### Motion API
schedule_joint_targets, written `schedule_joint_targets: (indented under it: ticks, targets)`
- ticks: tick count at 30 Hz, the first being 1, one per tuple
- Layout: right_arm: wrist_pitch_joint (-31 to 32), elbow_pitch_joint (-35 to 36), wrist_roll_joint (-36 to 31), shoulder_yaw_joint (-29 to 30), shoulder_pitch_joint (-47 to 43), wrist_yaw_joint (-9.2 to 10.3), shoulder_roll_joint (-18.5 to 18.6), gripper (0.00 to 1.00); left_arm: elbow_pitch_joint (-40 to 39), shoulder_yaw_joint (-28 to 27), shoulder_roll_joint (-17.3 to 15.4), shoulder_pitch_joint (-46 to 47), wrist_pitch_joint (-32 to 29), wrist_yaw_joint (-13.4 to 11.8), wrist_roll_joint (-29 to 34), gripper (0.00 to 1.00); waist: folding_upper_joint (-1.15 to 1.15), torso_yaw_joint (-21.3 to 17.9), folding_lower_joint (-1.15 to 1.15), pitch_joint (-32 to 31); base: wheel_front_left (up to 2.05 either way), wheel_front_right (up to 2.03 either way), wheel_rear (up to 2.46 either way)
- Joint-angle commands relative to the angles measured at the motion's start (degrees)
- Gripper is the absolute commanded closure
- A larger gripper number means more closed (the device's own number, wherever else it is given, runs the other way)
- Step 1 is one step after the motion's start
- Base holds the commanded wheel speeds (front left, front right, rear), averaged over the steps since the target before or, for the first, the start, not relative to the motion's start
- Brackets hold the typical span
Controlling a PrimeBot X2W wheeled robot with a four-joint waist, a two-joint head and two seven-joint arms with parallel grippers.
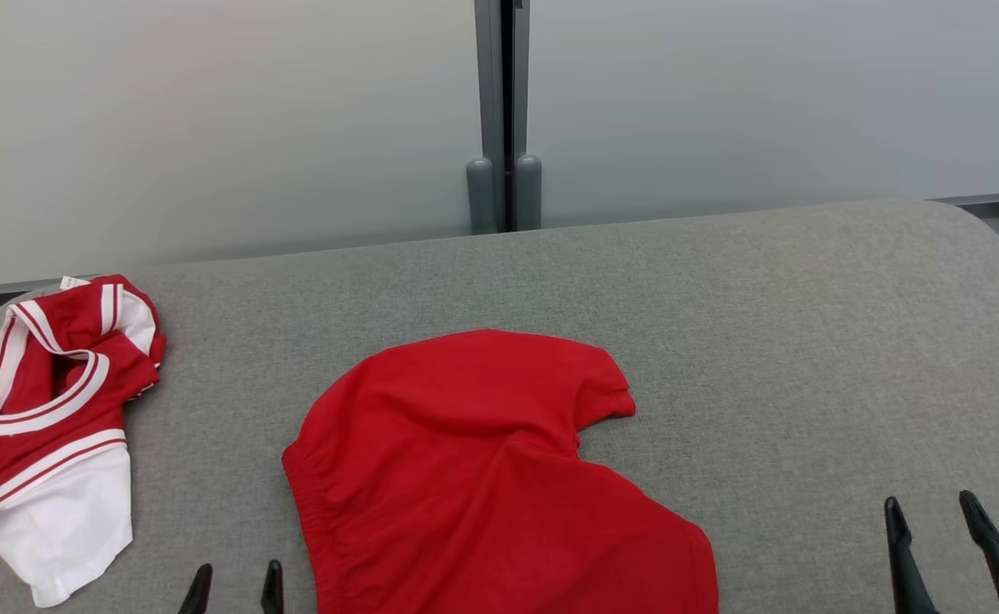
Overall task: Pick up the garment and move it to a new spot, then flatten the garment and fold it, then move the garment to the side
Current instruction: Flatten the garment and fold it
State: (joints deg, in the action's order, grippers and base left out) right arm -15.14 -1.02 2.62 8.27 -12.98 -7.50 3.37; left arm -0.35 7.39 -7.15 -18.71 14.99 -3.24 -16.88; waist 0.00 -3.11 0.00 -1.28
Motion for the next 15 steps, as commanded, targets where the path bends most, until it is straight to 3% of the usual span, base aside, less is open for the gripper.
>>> schedule_joint_targets:
  ticks: [1, 9, 15]
  targets:
    - [-0.01, -0.34, 0.0, -0.43, -0.36, 0.02, 0.05, 0.0, 0.33, -1.73, 0.36, -0.62, 0.26, 0.61, 1.13, 0.0, 0.0, 0.39, 0.0, -0.35, 0.0, 0.0, 0.0]
    - [-0.02, -1.39, -0.07, -3.33, 0.93, 0.02, -0.33, 0.0, 2.93, -8.32, 3.27, 0.25, 0.2, 6.23, 5.5, 0.0, 0.0, 1.16, 0.0, -0.59, 0.0, 0.0, 0.0]
    - [-0.01, -1.79, 0.43, -3.92, 1.5, 0.02, -0.37, 0.0, 4.05, -10.65, 3.89, 0.92, 0.2, 8.12, 6.91, 0.0, 0.0, 1.6, 0.0, -0.54, 0.0, 0.0, 0.0]
